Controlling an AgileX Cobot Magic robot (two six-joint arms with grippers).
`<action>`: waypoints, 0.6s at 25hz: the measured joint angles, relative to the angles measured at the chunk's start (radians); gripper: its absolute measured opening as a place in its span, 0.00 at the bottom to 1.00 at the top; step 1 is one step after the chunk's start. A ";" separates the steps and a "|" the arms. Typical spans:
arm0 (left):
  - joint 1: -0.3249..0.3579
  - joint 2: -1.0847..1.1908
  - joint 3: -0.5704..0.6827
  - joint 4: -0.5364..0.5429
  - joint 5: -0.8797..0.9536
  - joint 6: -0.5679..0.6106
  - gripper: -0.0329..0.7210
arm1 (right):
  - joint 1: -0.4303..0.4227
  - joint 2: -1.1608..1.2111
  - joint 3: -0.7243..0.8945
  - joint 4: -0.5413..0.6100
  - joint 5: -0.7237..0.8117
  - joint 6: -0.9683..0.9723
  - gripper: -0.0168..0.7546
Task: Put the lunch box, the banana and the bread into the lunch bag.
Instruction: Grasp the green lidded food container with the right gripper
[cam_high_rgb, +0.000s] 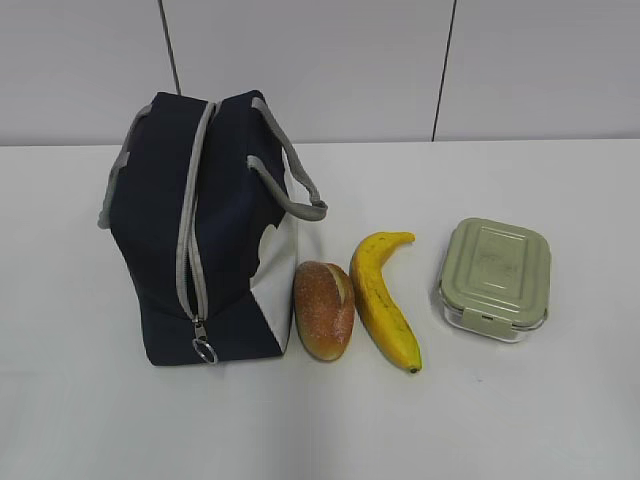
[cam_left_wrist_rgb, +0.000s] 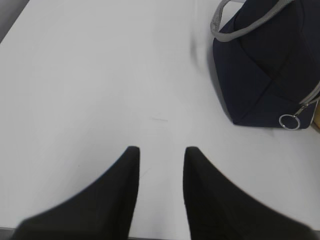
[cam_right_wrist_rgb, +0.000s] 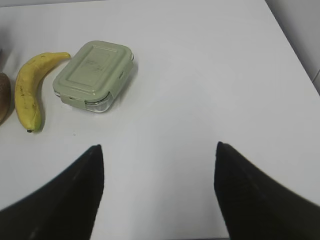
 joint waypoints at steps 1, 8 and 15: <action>0.000 0.000 0.000 0.000 0.000 0.000 0.36 | 0.000 0.000 0.000 0.000 0.000 0.000 0.71; 0.000 0.000 0.000 0.005 0.000 0.000 0.36 | 0.000 0.000 0.000 0.000 0.000 0.000 0.71; 0.000 0.000 0.000 0.067 0.000 0.000 0.36 | 0.000 0.000 0.000 0.000 0.000 0.000 0.71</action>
